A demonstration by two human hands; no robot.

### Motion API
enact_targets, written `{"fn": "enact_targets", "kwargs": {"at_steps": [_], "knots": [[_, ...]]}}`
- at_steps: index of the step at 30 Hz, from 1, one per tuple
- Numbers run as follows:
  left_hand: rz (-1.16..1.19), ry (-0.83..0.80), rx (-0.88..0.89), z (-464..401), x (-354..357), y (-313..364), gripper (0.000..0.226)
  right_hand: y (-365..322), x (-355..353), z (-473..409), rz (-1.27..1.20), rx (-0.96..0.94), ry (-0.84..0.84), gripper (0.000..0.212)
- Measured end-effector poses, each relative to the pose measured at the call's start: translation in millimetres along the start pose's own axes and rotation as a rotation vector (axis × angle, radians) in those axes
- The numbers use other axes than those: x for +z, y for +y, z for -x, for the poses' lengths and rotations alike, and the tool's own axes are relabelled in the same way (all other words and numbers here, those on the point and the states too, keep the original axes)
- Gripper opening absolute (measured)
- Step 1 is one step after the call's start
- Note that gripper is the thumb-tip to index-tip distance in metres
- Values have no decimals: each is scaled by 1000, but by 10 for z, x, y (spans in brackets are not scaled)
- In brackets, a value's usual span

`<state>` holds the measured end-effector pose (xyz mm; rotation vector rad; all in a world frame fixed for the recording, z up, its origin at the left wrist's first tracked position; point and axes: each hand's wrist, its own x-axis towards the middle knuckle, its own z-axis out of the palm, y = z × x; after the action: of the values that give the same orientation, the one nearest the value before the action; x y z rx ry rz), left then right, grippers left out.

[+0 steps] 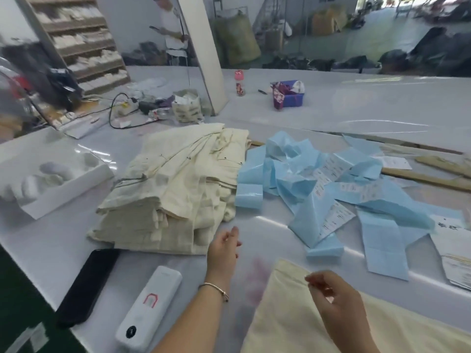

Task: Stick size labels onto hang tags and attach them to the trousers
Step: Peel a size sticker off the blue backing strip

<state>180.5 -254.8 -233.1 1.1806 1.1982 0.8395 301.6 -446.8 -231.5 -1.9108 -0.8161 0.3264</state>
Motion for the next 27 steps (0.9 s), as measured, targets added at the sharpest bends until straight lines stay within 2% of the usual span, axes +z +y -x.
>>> {"fn": "enact_targets", "kwargs": {"at_steps": [4,7,9,14,16,19,22,25,27], "knots": [[-317,-28,230,-715,340,259,8,-69,370,-421,-31,67,-19,42],[-528,-30,254,-1146,555,296,39,-115,533,-697,-57,86,-10,40],[-470,-47,187,-1337,653,295,44,-137,601,-858,-83,108,-6,38],[-49,-67,-53,-1611,689,258,48,-217,843,-1154,-194,172,-27,35],[84,-128,-142,-1618,630,258,40,-263,952,-1250,-213,169,-18,35],[236,-286,-169,-1489,499,272,33,-313,1069,-1460,-266,189,108,28],[120,-375,-23,-1335,381,264,38,-399,1120,-1753,-433,353,151,14],[-95,-429,143,-1203,272,217,32,-475,1136,-2021,-508,521,-42,33],[-226,-478,225,-1135,193,165,26,-503,1167,-2109,-514,557,-173,33]]}}
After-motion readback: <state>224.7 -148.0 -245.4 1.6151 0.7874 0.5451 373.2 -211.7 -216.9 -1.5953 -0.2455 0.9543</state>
